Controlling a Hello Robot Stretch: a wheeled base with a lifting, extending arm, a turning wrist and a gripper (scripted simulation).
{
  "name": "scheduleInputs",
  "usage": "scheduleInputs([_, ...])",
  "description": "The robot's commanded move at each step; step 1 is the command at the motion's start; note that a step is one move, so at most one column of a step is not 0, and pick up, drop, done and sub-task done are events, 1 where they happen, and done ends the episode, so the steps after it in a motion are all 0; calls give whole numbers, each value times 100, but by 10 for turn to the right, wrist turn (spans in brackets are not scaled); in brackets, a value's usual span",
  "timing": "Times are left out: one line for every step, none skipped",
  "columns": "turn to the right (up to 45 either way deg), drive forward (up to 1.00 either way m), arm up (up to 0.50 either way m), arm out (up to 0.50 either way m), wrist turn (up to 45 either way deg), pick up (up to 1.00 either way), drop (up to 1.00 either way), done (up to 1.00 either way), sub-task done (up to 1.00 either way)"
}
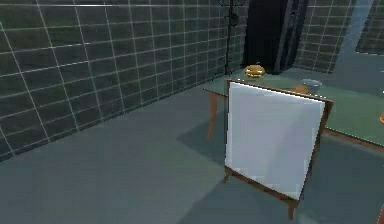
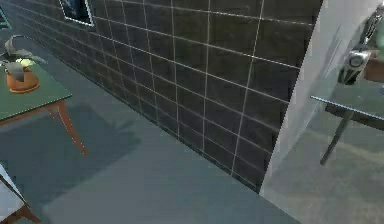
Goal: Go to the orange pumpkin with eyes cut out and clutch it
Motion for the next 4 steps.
scheduleInputs([-90, 0, 0, 0, 0, 0, 0, 0, 0])
scheduleInputs([-30, 0, 0, 0, 0, 0, 0, 0, 0])
scheduleInputs([450, 0, 0, 0, 0, 0, 0, 0, 0])
scheduleInputs([60, 0, 0, 0, 0, 0, 0, 0, 0])
